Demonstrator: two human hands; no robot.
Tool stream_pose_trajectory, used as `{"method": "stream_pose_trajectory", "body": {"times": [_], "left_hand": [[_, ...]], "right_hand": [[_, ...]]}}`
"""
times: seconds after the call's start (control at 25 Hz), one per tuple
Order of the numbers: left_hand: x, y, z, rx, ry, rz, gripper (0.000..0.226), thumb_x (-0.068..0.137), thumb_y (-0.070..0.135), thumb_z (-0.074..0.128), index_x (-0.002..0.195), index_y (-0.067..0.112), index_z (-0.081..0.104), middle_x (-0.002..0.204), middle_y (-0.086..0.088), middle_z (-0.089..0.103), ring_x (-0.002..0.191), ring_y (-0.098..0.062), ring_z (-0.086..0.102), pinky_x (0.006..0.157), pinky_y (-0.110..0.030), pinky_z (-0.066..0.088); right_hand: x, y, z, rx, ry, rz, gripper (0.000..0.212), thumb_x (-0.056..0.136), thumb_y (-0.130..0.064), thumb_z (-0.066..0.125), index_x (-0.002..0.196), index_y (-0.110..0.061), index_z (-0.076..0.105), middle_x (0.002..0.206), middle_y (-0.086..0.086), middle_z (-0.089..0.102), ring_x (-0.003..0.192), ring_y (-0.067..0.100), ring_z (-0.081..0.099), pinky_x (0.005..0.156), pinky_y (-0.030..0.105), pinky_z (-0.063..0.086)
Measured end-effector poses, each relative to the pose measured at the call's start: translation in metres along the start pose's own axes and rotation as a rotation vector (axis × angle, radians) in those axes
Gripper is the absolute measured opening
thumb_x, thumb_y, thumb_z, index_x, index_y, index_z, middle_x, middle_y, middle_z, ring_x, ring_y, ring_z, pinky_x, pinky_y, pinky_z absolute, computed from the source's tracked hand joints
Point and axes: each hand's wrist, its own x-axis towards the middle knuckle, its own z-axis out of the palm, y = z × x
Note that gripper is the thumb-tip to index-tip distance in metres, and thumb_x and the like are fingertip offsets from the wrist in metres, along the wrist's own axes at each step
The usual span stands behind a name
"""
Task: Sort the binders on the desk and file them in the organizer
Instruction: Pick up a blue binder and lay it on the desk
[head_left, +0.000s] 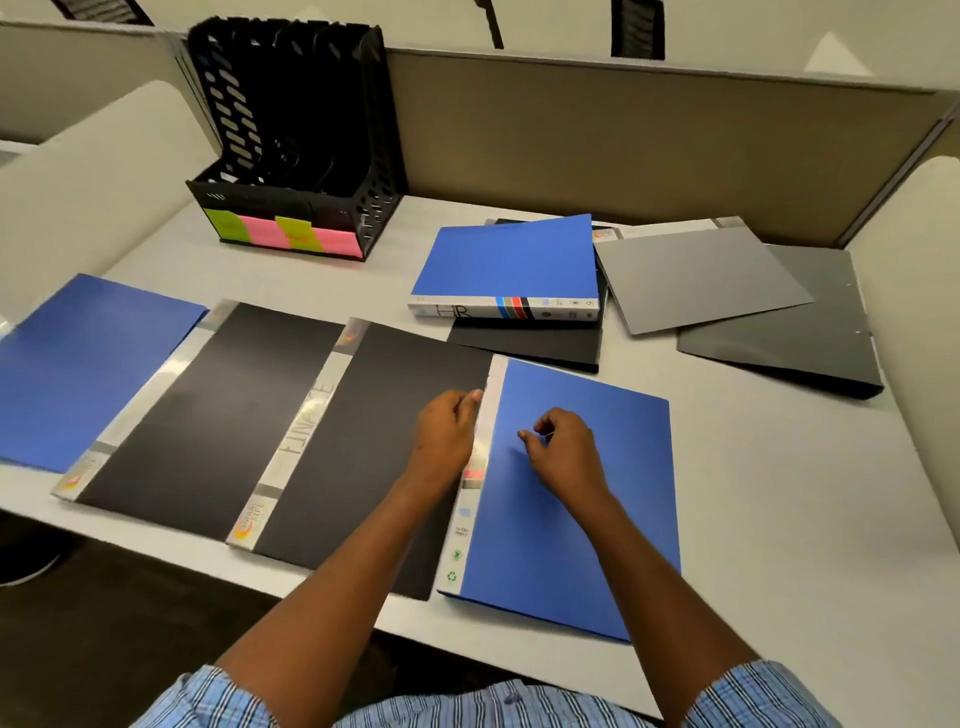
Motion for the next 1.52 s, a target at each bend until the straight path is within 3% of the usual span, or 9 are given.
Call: {"method": "stream_pose_trajectory", "body": {"times": [0.24,0.36,0.56,0.64,0.8,1.04,1.2,1.4,1.52], "left_hand": [[0.068,-0.019,-0.019,-0.061,-0.101,-0.01,0.049,0.097,0.038,0.045,0.083,-0.007,0.061,0.079,-0.019,0.064,0.072,-0.024,0.056,0.064,-0.035,0.045],[0.111,-0.03,-0.026,-0.074,-0.146,-0.015,0.053,0.096,0.042,0.044,0.085,-0.007,0.062,0.079,-0.017,0.064,0.073,-0.027,0.059,0.063,-0.032,0.044],[0.183,-0.039,-0.036,-0.09,-0.156,-0.115,0.042,0.096,0.04,0.046,0.079,0.003,0.057,0.08,-0.017,0.063,0.085,-0.035,0.062,0.067,-0.035,0.04],[0.21,-0.038,-0.044,-0.09,-0.098,-0.124,0.035,0.094,0.038,0.05,0.098,0.004,0.06,0.096,-0.014,0.064,0.1,-0.034,0.06,0.075,-0.029,0.039],[0.251,-0.041,-0.054,-0.102,-0.136,-0.297,0.068,0.09,0.041,0.058,0.137,-0.003,0.036,0.137,-0.02,0.047,0.124,-0.035,0.048,0.103,-0.036,0.04],[0.267,-0.046,-0.053,-0.312,-0.267,-0.349,0.024,0.087,0.024,0.065,0.097,0.003,0.059,0.093,-0.016,0.064,0.08,-0.03,0.062,0.089,-0.045,0.053],[0.267,-0.041,-0.057,-0.482,-0.226,-0.366,0.034,0.09,0.017,0.062,0.12,0.005,0.055,0.104,-0.011,0.062,0.084,-0.025,0.061,0.087,-0.042,0.055],[0.267,-0.024,-0.069,-0.62,-0.212,-0.409,0.01,0.091,0.012,0.053,0.081,0.009,0.056,0.095,-0.013,0.06,0.088,-0.026,0.059,0.089,-0.04,0.053],[0.258,-0.013,-0.079,-0.796,-0.164,-0.427,0.008,0.087,0.006,0.057,0.081,0.006,0.053,0.097,-0.014,0.059,0.089,-0.025,0.06,0.084,-0.038,0.056]], "right_hand": [[0.034,-0.028,0.029,0.027,0.152,0.06,0.027,0.089,-0.033,0.064,0.083,-0.008,0.058,0.087,0.008,0.06,0.077,0.019,0.056,0.072,0.037,0.051],[0.054,-0.04,0.043,0.039,0.235,0.102,0.028,0.088,-0.034,0.065,0.083,-0.009,0.055,0.086,0.009,0.058,0.079,0.021,0.055,0.071,0.036,0.048],[0.1,-0.053,0.044,0.076,0.362,0.244,0.047,0.089,-0.037,0.063,0.12,-0.004,0.051,0.121,0.014,0.054,0.11,0.026,0.053,0.084,0.026,0.041],[0.126,-0.058,0.034,0.15,0.411,0.321,0.063,0.089,-0.035,0.064,0.135,0.0,0.04,0.136,0.017,0.046,0.124,0.03,0.047,0.097,0.032,0.04],[0.175,-0.054,0.01,0.27,0.522,0.489,0.078,0.09,-0.035,0.063,0.146,0.001,0.021,0.147,0.021,0.032,0.133,0.035,0.039,0.105,0.034,0.036],[0.217,-0.041,-0.007,0.444,0.493,0.72,0.061,0.088,-0.044,0.062,0.13,-0.004,0.043,0.13,0.016,0.051,0.112,0.029,0.056,0.095,0.042,0.051],[0.215,-0.046,-0.003,0.573,0.568,0.635,0.055,0.084,-0.039,0.07,0.117,-0.012,0.035,0.106,0.004,0.055,0.09,0.018,0.062,0.076,0.033,0.056],[0.201,-0.064,-0.013,0.95,0.599,0.541,0.035,0.086,-0.02,0.071,0.107,-0.006,0.047,0.101,0.008,0.061,0.089,0.019,0.066,0.067,0.034,0.057],[0.188,-0.075,-0.025,1.033,0.651,0.473,0.032,0.082,-0.01,0.071,0.106,-0.001,0.052,0.099,0.014,0.06,0.091,0.026,0.066,0.075,0.041,0.058]]}}
